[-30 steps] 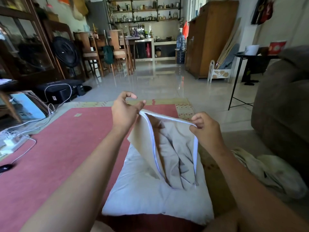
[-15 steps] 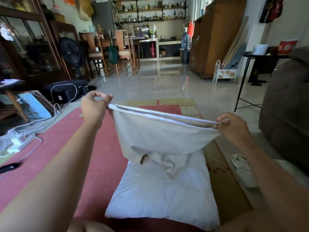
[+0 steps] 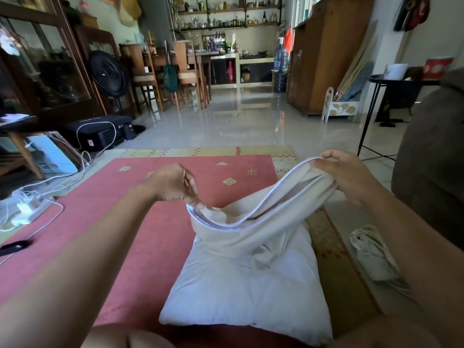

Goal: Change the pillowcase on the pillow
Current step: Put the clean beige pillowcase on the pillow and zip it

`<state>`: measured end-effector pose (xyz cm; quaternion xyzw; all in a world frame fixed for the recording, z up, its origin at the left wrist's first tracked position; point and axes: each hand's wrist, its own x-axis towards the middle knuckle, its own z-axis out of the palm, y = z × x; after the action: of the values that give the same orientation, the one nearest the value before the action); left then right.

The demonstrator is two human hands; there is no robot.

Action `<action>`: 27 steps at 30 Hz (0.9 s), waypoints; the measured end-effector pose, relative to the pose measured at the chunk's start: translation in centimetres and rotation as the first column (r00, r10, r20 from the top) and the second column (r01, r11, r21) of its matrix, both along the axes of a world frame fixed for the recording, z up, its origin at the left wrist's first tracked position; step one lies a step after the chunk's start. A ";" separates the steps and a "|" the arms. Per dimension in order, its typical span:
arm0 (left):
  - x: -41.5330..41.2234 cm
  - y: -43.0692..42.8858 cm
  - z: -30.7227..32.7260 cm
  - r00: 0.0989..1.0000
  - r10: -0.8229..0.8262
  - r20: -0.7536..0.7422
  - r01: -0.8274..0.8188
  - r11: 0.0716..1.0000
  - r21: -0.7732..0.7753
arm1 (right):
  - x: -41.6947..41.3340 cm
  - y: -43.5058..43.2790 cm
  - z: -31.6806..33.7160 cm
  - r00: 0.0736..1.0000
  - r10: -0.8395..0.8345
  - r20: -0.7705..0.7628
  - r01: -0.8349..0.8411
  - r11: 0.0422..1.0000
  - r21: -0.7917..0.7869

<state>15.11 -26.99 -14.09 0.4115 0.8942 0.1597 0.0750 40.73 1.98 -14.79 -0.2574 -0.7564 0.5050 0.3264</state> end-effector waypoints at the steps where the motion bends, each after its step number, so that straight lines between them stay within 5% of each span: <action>1: -0.4 0.0 -0.3 0.990 0.083 -0.118 -0.090 0.994 -0.055 | 0.3 0.2 0.0 1.000 0.000 -0.024 -0.001 0.999 -0.054; 4: -2.2 0.0 -1.4 0.930 0.267 -0.254 -0.290 0.955 -0.055 | 1.2 1.2 -0.2 0.991 0.096 0.097 -0.097 0.995 0.008; 11: -5.3 0.0 -4.2 0.999 -0.039 -0.032 0.036 0.996 -0.087 | 2.7 5.2 -0.1 0.839 0.352 0.416 -0.479 0.840 0.254; 14: -7.1 2.1 -5.1 0.994 -0.022 -0.109 0.018 0.999 -0.040 | 0.4 6.9 0.0 0.632 0.241 0.737 -0.633 0.709 0.311; 16: -8.7 4.3 -5.1 0.981 0.059 -0.185 -0.066 0.997 -0.032 | -2.2 9.1 -0.2 0.616 0.077 0.784 -0.631 0.644 0.432; 20: -11.9 9.8 -2.6 0.944 0.305 -0.124 -0.274 0.937 0.218 | -7.6 13.9 1.1 0.780 -0.263 0.567 -0.257 0.693 0.674; 22: -12.6 12.8 0.0 0.912 0.382 -0.150 -0.269 0.833 0.484 | -10.0 15.3 2.9 0.855 -0.447 0.263 0.058 0.587 0.808; 25: -12.9 16.0 3.7 0.879 0.437 -0.190 -0.133 0.607 0.783 | -13.1 16.3 5.5 0.865 -0.498 -0.057 0.341 0.500 0.796; 27: -13.7 17.1 3.9 0.860 0.471 -0.194 -0.150 0.598 0.788 | -14.5 16.4 5.4 0.853 -0.520 -0.049 0.361 0.520 0.774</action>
<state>1.40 -9.93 -10.18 0.2619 0.8021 0.4403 -0.3070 26.28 18.41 -9.43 -0.3263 -0.8326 0.0136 0.4474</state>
